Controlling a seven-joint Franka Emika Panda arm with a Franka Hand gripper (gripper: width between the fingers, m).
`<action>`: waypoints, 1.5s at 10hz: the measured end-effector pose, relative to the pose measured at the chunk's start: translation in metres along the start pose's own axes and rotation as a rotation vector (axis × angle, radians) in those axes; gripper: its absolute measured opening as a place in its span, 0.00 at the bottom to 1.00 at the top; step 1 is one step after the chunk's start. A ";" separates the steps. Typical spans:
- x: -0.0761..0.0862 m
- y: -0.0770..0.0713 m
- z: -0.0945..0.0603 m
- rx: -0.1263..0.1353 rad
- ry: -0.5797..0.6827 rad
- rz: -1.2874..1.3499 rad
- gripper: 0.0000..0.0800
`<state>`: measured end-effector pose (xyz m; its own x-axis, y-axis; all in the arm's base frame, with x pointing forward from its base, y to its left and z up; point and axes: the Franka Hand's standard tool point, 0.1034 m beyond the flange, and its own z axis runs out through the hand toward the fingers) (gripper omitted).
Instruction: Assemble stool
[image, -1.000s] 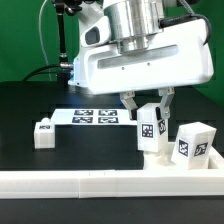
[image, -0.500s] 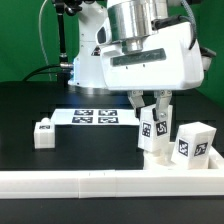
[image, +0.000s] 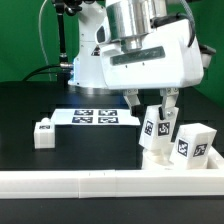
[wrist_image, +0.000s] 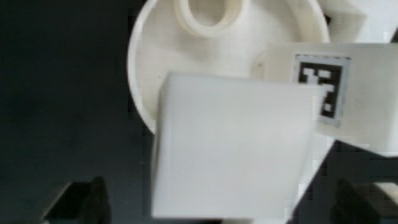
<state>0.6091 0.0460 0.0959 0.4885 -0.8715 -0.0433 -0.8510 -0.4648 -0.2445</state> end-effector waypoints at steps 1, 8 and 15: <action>-0.001 -0.004 -0.004 0.008 0.002 -0.016 0.81; 0.002 -0.009 -0.011 0.002 0.024 -0.703 0.81; 0.004 -0.002 -0.007 -0.017 0.091 -1.414 0.81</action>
Offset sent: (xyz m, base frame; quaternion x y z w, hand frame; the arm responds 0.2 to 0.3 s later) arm 0.0000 0.0000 0.0000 0.0000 0.0000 -0.1296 0.9916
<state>0.6114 0.0424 0.1029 0.9043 0.3166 0.2863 0.3352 -0.9420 -0.0171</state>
